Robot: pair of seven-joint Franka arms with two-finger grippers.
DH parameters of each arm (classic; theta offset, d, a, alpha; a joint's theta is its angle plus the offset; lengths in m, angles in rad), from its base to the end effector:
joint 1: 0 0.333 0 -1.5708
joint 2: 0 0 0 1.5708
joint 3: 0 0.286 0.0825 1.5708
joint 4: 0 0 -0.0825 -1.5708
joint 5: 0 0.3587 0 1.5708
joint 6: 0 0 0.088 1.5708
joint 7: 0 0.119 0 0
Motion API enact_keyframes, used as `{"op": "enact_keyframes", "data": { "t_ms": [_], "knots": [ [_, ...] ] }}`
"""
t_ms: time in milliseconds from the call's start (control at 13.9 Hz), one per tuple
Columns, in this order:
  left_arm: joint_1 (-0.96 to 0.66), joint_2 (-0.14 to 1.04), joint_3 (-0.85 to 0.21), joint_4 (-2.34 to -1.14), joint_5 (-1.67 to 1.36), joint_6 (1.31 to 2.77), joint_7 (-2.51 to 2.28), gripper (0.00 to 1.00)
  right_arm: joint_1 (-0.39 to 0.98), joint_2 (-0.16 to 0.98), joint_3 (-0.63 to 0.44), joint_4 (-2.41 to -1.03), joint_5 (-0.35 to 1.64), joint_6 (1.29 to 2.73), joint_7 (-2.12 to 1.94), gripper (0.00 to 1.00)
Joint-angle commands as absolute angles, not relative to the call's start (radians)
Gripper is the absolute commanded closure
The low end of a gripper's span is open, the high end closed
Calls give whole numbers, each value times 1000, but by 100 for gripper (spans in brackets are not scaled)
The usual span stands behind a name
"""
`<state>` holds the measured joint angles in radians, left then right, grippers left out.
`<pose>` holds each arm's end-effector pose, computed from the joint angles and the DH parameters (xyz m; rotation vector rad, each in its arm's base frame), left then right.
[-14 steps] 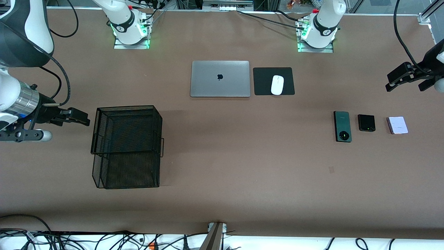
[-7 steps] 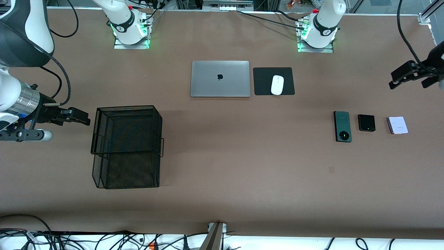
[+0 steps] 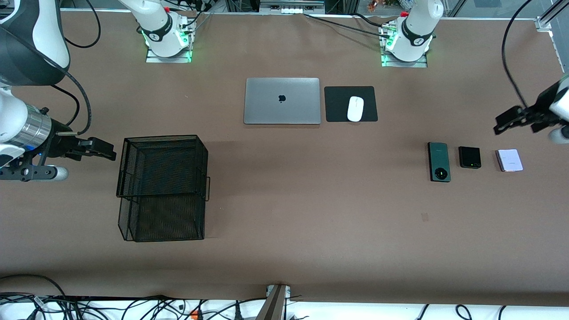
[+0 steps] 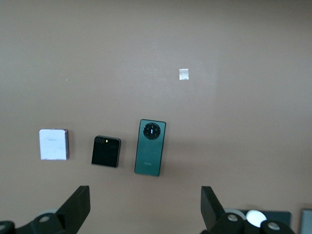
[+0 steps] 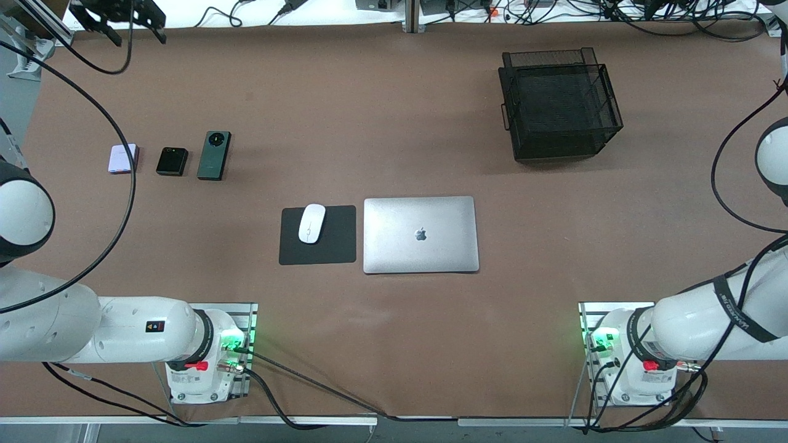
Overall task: Place phones with both arms
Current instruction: 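Move the left gripper down toward the green phone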
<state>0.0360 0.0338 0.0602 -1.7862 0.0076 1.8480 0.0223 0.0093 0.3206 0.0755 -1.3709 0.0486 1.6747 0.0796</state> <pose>0.5488 0.0533 0.4911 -3.1283 -0.1124 -0.0430 0.6182 0.0516 0.4974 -3.0708 0.0059 0.0334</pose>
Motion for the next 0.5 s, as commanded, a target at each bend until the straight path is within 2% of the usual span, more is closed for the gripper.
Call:
{"op": "enact_keyframes", "data": {
  "t_ms": [0,216,432],
  "knots": [
    [72,9,57,-1984,3,2061,107,0,9,328,80,-1342,46,1647,78,1],
    [83,28,57,-2130,3,2264,129,0,11,328,80,-1344,46,1647,78,1],
    [83,60,57,-2221,3,2376,130,0,11,327,80,-1348,46,1646,81,1]
  ]
}}
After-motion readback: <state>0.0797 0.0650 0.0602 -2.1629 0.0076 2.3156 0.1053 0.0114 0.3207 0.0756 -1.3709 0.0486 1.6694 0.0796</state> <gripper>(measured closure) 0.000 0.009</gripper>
